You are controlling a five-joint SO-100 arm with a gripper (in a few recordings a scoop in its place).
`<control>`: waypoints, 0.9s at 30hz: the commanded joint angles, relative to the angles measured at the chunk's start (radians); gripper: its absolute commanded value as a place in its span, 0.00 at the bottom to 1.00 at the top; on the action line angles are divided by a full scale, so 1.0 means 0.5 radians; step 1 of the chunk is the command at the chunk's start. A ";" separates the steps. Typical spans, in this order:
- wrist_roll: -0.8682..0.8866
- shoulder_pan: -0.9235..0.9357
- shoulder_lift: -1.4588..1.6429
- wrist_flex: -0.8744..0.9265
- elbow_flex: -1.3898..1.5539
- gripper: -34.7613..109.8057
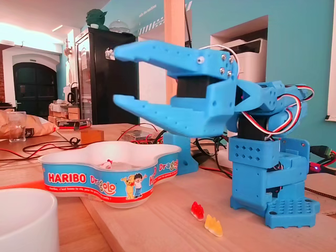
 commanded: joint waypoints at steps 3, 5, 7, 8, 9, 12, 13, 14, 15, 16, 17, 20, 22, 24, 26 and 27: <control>0.199 0.052 0.141 -0.009 -0.319 0.34; 0.387 0.104 0.141 0.117 -0.451 0.34; 0.592 0.212 0.141 0.344 -0.589 0.34; 0.703 0.279 0.141 0.479 -0.653 0.34; 0.819 0.356 0.141 0.607 -0.730 0.34; 1.190 0.635 0.141 0.976 -0.960 0.34; 1.295 0.733 0.132 1.089 -1.034 0.34; 1.399 0.825 0.110 1.203 -1.111 0.34; 1.476 0.899 0.074 1.316 -1.190 0.34; 1.506 0.973 0.028 1.433 -1.273 0.34; 1.491 1.040 -0.037 1.540 -1.362 0.34; 1.261 1.203 -0.304 1.798 -1.629 0.34; 1.022 1.273 -0.525 1.911 -1.838 0.34; 0.770 1.322 -0.761 2.000 -2.074 0.34; 0.534 1.362 -0.994 2.077 -2.283 0.34; 0.417 1.384 -1.117 2.126 -2.372 0.34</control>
